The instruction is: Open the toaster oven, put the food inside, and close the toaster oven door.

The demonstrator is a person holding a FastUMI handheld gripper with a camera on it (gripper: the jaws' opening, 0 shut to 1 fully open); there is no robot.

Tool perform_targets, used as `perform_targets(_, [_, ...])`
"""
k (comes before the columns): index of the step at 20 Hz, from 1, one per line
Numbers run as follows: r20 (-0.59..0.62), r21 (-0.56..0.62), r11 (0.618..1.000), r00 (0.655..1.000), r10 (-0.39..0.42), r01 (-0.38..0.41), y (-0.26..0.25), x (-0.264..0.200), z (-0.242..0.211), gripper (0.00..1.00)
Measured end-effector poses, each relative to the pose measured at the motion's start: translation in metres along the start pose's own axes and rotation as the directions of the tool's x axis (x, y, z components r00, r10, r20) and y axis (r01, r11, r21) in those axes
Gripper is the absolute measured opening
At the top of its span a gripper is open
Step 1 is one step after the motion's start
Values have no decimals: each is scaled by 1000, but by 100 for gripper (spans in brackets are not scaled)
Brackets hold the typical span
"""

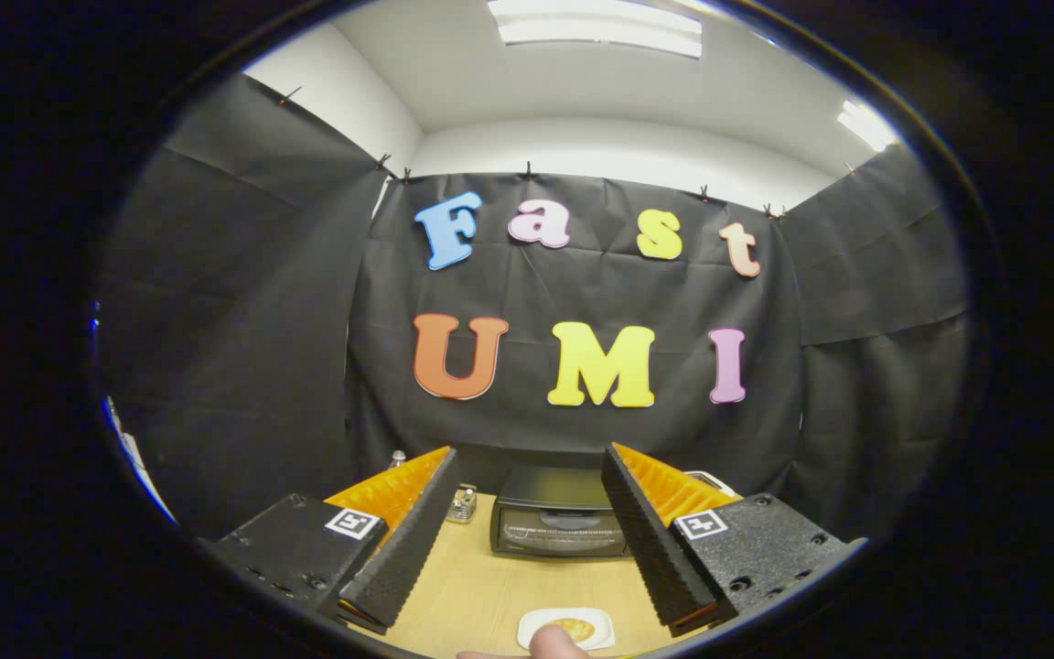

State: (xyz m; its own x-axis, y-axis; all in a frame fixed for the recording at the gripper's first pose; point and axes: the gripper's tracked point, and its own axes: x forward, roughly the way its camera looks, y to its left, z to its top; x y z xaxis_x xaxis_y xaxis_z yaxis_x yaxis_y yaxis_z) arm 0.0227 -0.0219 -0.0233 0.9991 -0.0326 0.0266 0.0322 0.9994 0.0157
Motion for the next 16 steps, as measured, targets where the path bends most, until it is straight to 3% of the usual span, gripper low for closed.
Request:
perform_targets(10, [-48,-5,1000,999,-22,22,-51,18,-47,100])
perform_targets(16, [-171,8,999,984,52,-51,-91,48,-120,100])
